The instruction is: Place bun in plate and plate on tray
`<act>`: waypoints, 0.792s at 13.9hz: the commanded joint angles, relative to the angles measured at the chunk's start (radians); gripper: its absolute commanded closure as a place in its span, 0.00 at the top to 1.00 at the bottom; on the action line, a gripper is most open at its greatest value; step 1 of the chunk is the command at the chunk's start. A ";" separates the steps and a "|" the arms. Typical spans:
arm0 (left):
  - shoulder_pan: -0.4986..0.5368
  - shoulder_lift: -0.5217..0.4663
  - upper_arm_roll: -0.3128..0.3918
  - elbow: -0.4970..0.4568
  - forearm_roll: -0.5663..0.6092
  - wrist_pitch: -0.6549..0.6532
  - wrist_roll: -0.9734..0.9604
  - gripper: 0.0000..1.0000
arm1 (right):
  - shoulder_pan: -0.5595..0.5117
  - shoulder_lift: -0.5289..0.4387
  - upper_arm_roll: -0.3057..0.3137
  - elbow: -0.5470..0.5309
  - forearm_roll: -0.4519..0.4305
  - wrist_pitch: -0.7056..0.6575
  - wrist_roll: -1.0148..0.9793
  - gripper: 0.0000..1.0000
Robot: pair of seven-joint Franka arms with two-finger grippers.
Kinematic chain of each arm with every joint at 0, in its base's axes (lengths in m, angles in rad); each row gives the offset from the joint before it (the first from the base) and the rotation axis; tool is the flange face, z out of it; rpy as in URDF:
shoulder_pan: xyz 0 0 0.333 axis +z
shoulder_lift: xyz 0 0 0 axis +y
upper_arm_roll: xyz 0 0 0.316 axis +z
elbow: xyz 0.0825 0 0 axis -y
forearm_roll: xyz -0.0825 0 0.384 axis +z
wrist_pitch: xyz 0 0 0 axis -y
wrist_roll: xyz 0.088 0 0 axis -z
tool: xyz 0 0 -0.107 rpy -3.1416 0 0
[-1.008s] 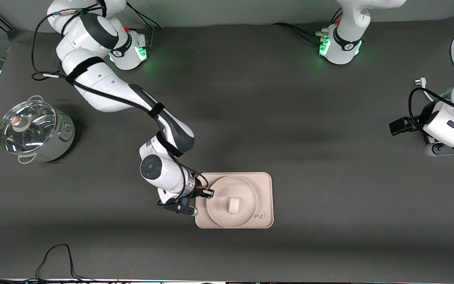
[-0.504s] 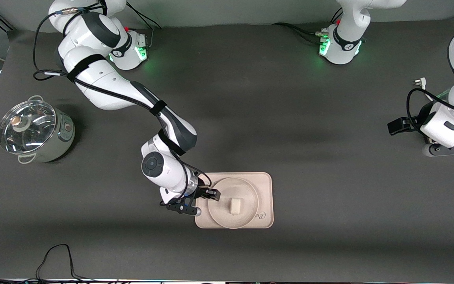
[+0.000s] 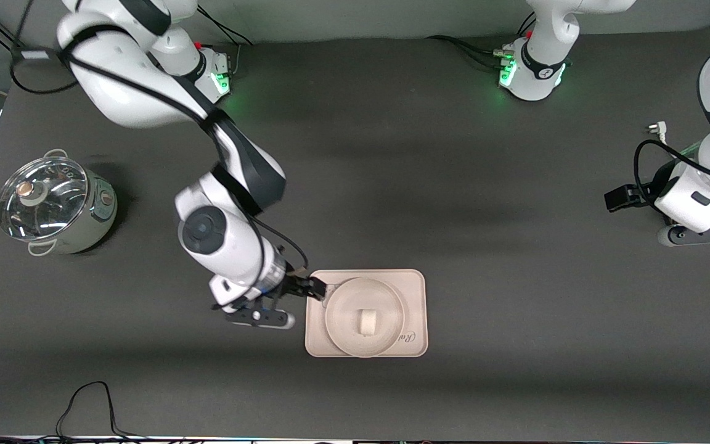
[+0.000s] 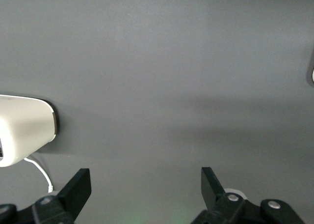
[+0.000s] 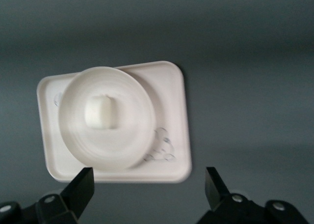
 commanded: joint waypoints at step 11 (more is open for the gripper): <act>-0.017 -0.030 -0.010 0.016 -0.004 -0.037 -0.010 1.00 | -0.098 -0.791 -0.373 -0.549 0.304 -0.253 -0.361 1.00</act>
